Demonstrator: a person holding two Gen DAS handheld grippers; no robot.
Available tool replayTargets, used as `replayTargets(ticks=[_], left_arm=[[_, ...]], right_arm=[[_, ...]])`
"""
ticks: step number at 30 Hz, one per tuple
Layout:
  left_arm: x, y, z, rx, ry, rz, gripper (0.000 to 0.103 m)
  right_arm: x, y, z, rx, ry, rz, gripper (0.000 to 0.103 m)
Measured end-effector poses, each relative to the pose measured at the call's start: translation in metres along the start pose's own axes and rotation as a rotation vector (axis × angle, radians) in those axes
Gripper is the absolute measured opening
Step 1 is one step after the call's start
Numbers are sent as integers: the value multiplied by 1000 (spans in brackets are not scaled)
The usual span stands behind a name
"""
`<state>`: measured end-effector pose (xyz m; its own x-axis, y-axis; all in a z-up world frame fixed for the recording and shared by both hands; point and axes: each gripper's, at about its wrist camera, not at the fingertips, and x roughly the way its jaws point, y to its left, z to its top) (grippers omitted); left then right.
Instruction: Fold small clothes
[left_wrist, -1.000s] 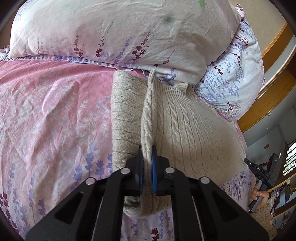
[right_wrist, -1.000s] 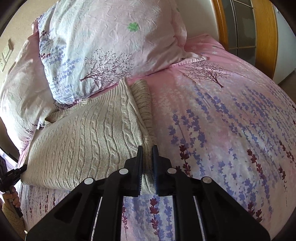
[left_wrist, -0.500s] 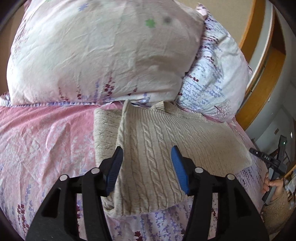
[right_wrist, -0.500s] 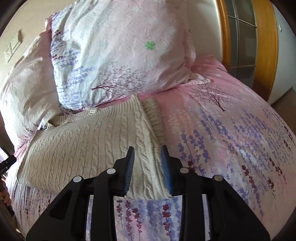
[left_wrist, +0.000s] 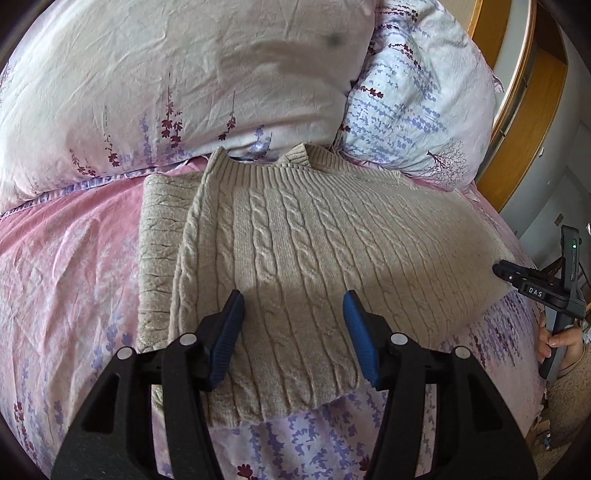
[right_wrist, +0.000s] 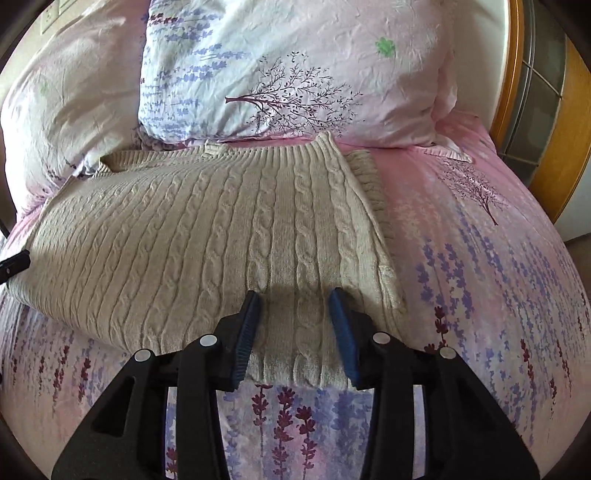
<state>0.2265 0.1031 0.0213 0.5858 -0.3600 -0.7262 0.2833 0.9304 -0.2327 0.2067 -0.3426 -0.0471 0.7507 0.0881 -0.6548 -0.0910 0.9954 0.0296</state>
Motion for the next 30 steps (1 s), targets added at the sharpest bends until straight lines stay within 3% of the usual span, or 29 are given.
replayTargets(ticks=[11, 15, 17, 20, 23, 26, 27, 28, 30], left_arm=[[-10, 6, -12, -26, 7, -22, 55], [-25, 25, -3, -141, -26, -84, 60], [-34, 37, 2, -183, -63, -74, 64], [-43, 58, 8, -238, -93, -45, 69], [-40, 79, 11, -309, -79, -51, 69], [-35, 97, 8, -385, -63, -69, 69], [-34, 100, 7, -400, -59, -69, 69], [-32, 104, 6, -412, -56, -70, 69], [-30, 107, 5, -423, -52, -72, 69]], right_arm=[[-5, -2, -4, -17, 31, -11, 42], [-8, -3, 1, 6, 68, -11, 42], [-16, -12, 5, 70, 22, 15, 42], [-20, -32, 14, 166, -27, -15, 42], [-10, -44, 17, 190, 9, -78, 42], [-2, -53, 10, 217, 41, -66, 42], [-2, -55, 7, 223, 37, -49, 37], [-2, -54, 4, 220, 35, -34, 22], [-6, -50, 1, 198, 30, -50, 17]])
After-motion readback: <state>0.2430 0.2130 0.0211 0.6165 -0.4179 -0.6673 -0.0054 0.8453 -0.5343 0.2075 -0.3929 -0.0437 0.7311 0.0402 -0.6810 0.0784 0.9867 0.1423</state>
